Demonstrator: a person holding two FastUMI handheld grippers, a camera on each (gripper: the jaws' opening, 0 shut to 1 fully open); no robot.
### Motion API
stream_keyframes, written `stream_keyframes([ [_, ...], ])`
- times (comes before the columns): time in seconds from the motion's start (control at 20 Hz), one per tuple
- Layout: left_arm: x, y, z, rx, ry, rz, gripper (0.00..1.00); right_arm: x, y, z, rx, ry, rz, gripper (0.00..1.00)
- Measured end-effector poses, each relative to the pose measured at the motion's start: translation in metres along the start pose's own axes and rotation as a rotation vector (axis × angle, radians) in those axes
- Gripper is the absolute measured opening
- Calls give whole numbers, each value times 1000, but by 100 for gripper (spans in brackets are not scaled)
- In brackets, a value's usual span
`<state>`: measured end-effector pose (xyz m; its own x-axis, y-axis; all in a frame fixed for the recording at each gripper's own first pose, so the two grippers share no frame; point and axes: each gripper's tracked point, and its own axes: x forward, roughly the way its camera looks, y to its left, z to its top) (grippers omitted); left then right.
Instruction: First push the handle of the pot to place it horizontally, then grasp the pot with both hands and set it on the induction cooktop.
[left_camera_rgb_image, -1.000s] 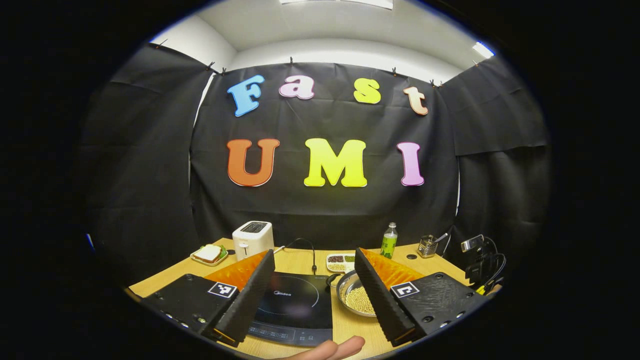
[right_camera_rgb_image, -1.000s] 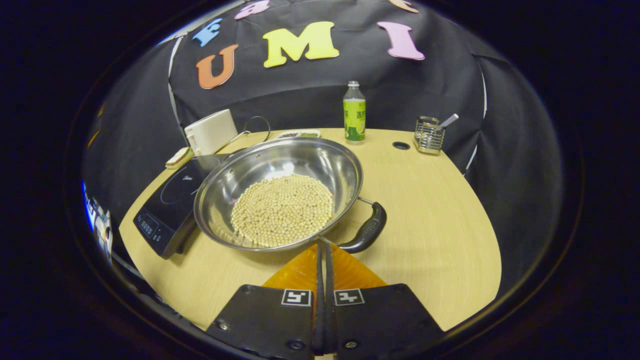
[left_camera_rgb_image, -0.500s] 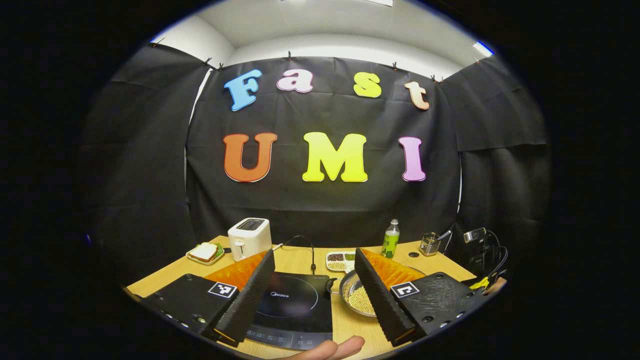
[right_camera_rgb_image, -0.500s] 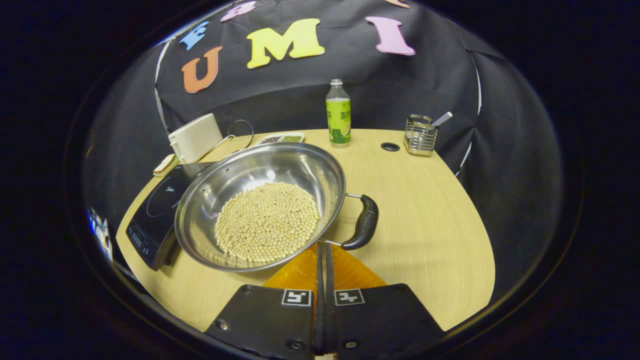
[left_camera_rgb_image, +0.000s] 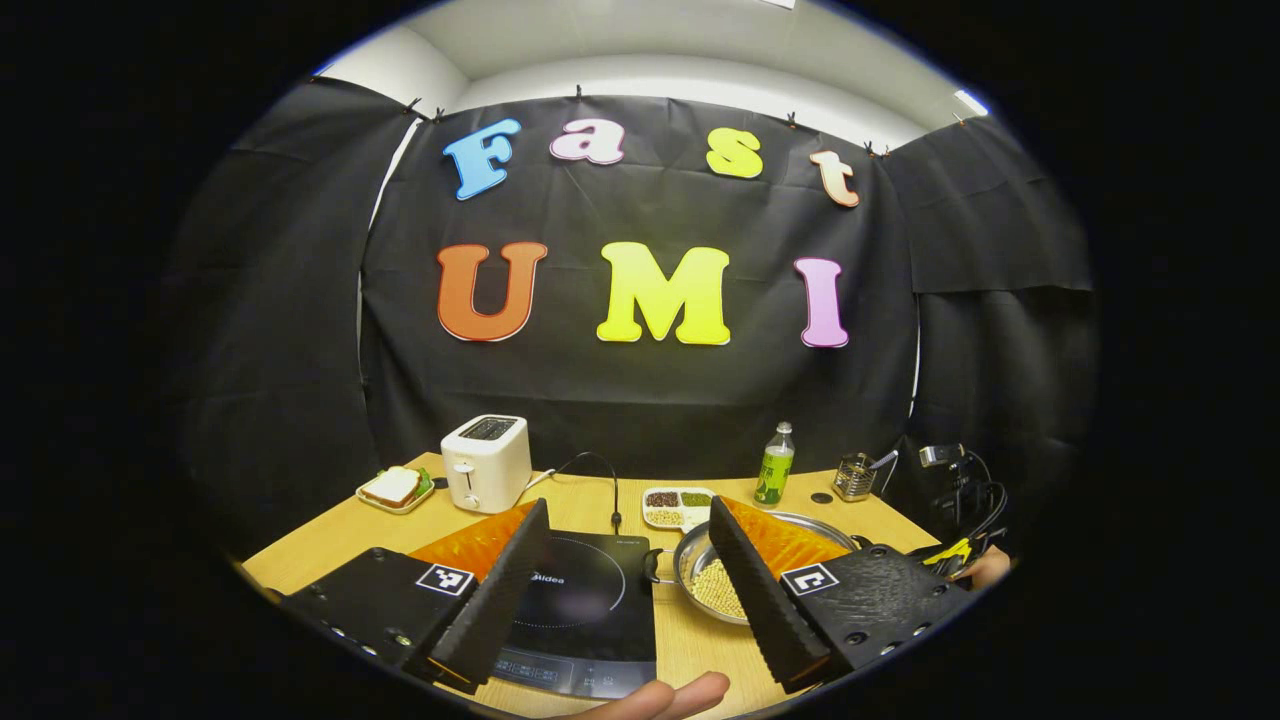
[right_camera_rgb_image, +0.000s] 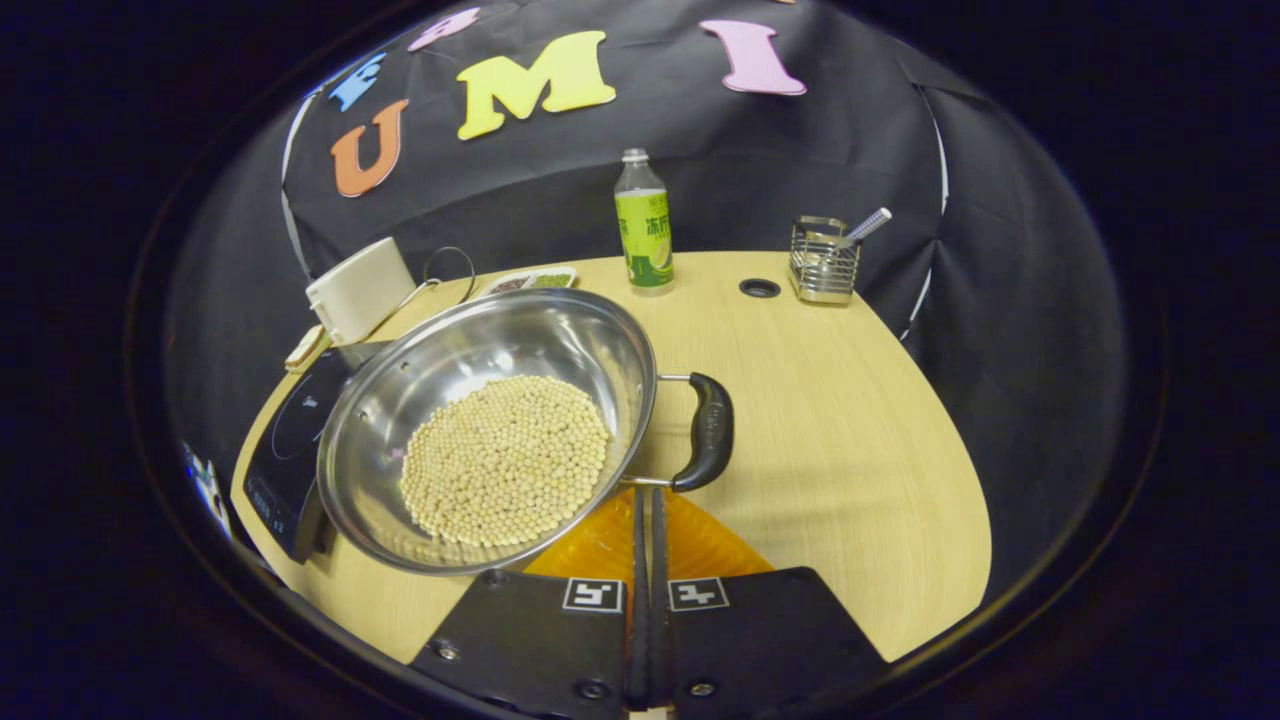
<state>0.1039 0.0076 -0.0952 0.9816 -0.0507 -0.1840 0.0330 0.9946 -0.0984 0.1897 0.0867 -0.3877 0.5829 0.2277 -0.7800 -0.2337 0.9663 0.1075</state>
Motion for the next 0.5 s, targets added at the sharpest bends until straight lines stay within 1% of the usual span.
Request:
stream_keyframes([
  [0.2, 1, -5, -12, 15, 30, -18, 96, 6, -6, 9, 26, -23, 12, 4],
  [0.25, 2, -6, -14, 18, 34, -19, 95, 9, -9, 12, 39, -24, 12, 0],
  [0.3, 2, -7, -16, 17, 37, -22, 95, 13, -15, 14, 49, -24, 0, 4],
  [0.35, 3, -8, -18, 12, 42, -27, 95, 15, -19, 16, 54, -21, -8, 4],
  [0.4, 5, -10, -20, 2, 48, -33, 95, 17, -20, 18, 62, -27, -4, 0],
  [0.45, 6, -12, -22, -12, 55, -39, 95, 19, -22, 21, 77, -41, -3, 4],
  [0.5, 7, -13, -25, -25, 69, -47, 96, 19, -25, 24, 82, -60, -7, 4],
])
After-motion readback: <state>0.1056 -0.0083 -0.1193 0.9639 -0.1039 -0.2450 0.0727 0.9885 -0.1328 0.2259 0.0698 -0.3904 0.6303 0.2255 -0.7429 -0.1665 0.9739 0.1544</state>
